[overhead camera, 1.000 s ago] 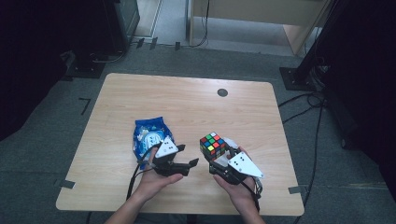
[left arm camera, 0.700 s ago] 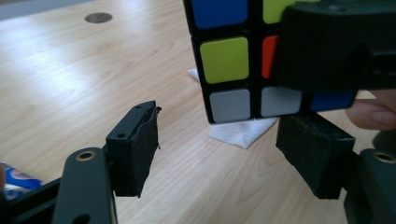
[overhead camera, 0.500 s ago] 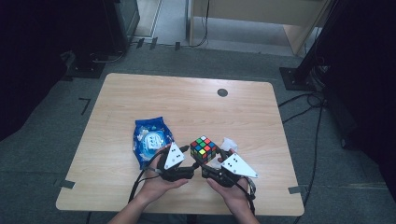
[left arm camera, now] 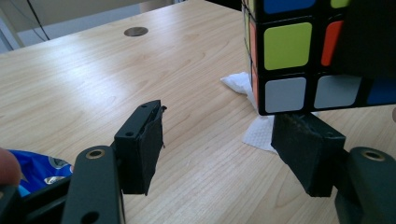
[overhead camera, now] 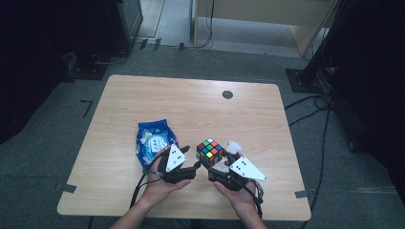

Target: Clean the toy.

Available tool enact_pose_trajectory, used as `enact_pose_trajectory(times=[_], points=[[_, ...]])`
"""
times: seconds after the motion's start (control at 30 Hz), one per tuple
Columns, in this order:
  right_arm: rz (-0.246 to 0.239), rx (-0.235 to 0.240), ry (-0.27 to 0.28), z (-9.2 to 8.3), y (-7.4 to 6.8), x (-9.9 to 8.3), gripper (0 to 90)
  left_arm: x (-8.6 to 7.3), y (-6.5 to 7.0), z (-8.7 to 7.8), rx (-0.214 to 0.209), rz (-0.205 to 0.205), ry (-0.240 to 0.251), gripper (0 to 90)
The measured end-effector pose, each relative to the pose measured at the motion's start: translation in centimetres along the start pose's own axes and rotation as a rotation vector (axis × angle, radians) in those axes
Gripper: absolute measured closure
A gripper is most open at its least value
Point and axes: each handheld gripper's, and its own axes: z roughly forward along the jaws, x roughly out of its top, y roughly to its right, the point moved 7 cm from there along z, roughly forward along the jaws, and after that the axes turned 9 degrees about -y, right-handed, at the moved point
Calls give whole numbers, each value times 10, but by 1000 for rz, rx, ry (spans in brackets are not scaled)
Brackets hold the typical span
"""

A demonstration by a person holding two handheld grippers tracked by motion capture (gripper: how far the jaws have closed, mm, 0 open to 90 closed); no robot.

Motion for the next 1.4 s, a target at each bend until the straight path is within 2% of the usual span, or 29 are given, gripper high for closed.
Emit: enact_pose_trajectory(times=[0.37,0.47,0.53,0.57,0.6,0.7,0.8,1.0,1.3,1.4], points=[[9,8,-3,0,1,-1,349,1,-7,-3,7,-53,18,373],[22,6,5,-1,1,1,350,3,-9,-4,-4,-83,33,378],[44,0,10,-2,2,2,350,4,-10,-6,-26,-91,52,393],[59,-2,14,-3,3,3,350,4,-8,-7,-39,-83,55,392],[66,-6,17,-3,5,3,350,3,-5,-6,-44,-59,45,390],[98,5,20,-3,8,3,350,-4,9,2,-96,-1,7,348],[96,14,13,-2,5,1,350,-2,24,3,-121,41,20,302],[90,26,7,0,1,0,350,3,27,-1,-135,33,62,294],[102,35,10,2,-1,-1,350,5,27,-2,-104,36,81,285],[100,34,15,2,-1,-1,350,5,27,-2,-108,32,82,284]])
